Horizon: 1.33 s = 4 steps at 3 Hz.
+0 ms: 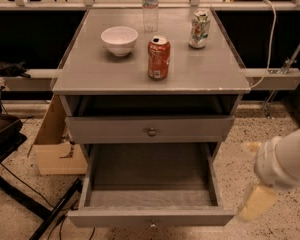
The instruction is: Close middle drawer
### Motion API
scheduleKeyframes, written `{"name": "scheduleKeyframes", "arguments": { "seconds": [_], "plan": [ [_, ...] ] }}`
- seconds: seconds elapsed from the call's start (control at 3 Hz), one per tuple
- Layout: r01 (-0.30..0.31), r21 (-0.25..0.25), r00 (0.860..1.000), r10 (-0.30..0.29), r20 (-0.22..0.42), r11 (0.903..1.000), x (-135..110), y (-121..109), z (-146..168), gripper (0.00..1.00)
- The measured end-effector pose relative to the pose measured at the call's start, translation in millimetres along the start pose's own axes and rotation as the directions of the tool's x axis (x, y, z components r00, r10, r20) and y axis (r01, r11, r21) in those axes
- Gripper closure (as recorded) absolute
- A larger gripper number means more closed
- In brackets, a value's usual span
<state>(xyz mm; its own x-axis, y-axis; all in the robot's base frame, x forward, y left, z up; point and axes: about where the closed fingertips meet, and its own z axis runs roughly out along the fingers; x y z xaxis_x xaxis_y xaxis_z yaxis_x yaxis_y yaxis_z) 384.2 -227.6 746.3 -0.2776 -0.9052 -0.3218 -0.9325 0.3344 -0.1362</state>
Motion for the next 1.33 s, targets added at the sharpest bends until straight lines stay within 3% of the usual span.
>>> {"name": "scheduleKeyframes", "arguments": {
  "seconds": [0.33, 0.67, 1.0, 1.33],
  "plan": [
    [-0.065, -0.041, 0.998, 0.066, 0.023, 0.9971, 37.5, 43.2, 71.8, 0.00],
    [-0.195, -0.099, 0.973, 0.205, 0.105, 0.9757, 61.5, 81.0, 124.8, 0.00],
    [-0.228, -0.116, 0.963, 0.242, 0.123, 0.9668, 64.8, 86.3, 134.1, 0.00],
    [-0.220, -0.156, 0.965, 0.238, 0.109, 0.9629, 68.4, 89.4, 149.5, 0.00]
  ]
}}
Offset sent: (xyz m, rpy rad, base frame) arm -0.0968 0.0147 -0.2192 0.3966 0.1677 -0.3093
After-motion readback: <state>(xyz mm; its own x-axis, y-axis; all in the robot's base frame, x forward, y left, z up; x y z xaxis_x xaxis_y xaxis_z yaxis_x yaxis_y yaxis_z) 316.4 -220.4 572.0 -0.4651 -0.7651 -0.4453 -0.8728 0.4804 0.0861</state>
